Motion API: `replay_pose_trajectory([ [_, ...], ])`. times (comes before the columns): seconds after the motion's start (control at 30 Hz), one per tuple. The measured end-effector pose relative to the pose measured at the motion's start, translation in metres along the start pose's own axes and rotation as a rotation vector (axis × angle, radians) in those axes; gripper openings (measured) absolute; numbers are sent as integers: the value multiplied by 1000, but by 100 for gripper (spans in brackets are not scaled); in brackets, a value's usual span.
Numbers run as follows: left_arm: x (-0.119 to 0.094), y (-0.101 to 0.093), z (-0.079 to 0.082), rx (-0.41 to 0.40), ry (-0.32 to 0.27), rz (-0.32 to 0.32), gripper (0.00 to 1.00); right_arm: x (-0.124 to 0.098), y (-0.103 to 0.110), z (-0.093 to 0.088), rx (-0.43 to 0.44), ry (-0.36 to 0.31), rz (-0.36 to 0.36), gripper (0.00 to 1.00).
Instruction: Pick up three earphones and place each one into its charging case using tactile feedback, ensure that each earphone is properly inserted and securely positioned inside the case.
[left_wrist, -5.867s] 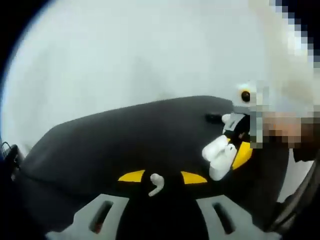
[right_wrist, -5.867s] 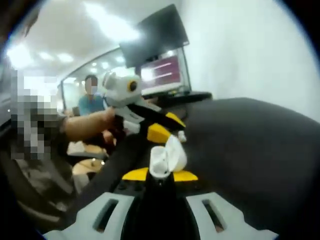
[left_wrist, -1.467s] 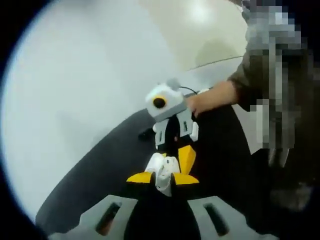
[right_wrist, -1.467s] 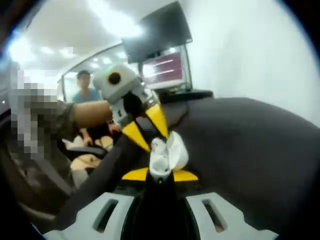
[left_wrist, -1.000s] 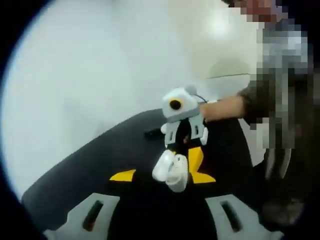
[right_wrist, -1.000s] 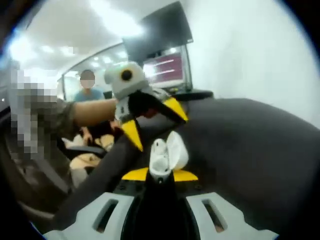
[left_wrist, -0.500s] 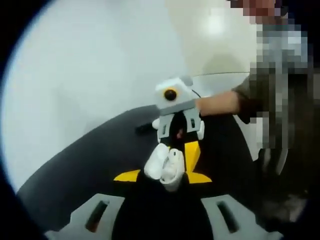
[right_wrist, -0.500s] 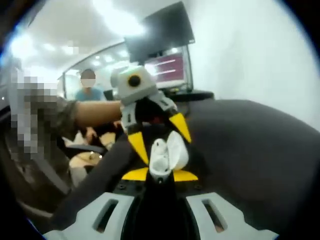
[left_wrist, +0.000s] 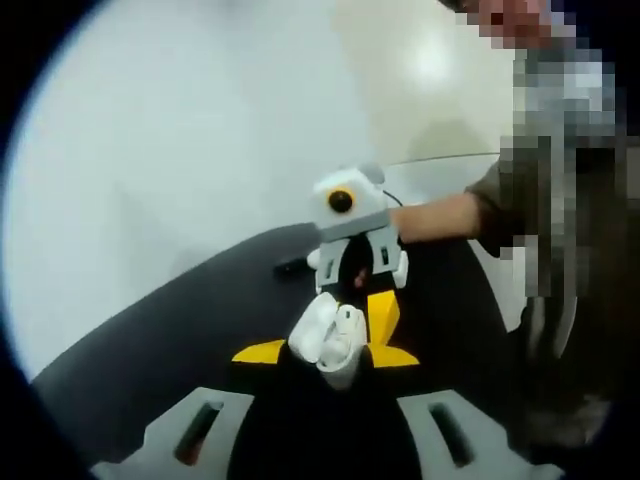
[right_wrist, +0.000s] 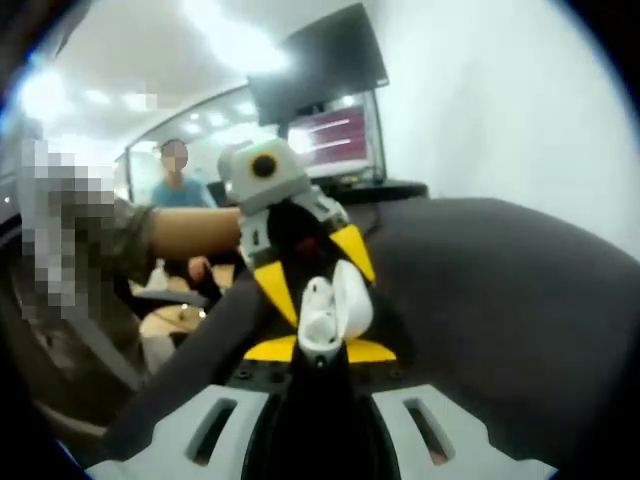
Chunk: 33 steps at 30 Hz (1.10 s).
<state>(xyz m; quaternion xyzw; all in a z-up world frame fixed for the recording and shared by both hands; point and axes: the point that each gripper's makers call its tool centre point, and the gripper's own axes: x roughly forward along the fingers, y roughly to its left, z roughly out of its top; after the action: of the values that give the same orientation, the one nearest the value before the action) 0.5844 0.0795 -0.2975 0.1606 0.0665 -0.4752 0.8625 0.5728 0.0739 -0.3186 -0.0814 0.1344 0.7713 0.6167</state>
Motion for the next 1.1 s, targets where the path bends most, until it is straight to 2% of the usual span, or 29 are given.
replay_pose_trajectory([
  [0.43,-2,-1,0,20,-29,30,27,-1,1,0,10,-1,2,18],
  [0.77,-4,-2,3,91,-60,61,24,-1,0,0,21,-3,0,18],
  [0.8,-6,-2,8,75,-96,61,21,-1,0,0,22,-4,0,18],
  [0.83,-8,-1,10,73,-102,62,15,-1,0,0,26,-5,-2,18],
  [0.87,-8,-3,11,63,-108,57,14,-2,-3,1,49,-13,-11,18],
  [1.1,-5,-5,11,55,-113,60,15,-5,-5,-2,39,-6,-2,18],
])
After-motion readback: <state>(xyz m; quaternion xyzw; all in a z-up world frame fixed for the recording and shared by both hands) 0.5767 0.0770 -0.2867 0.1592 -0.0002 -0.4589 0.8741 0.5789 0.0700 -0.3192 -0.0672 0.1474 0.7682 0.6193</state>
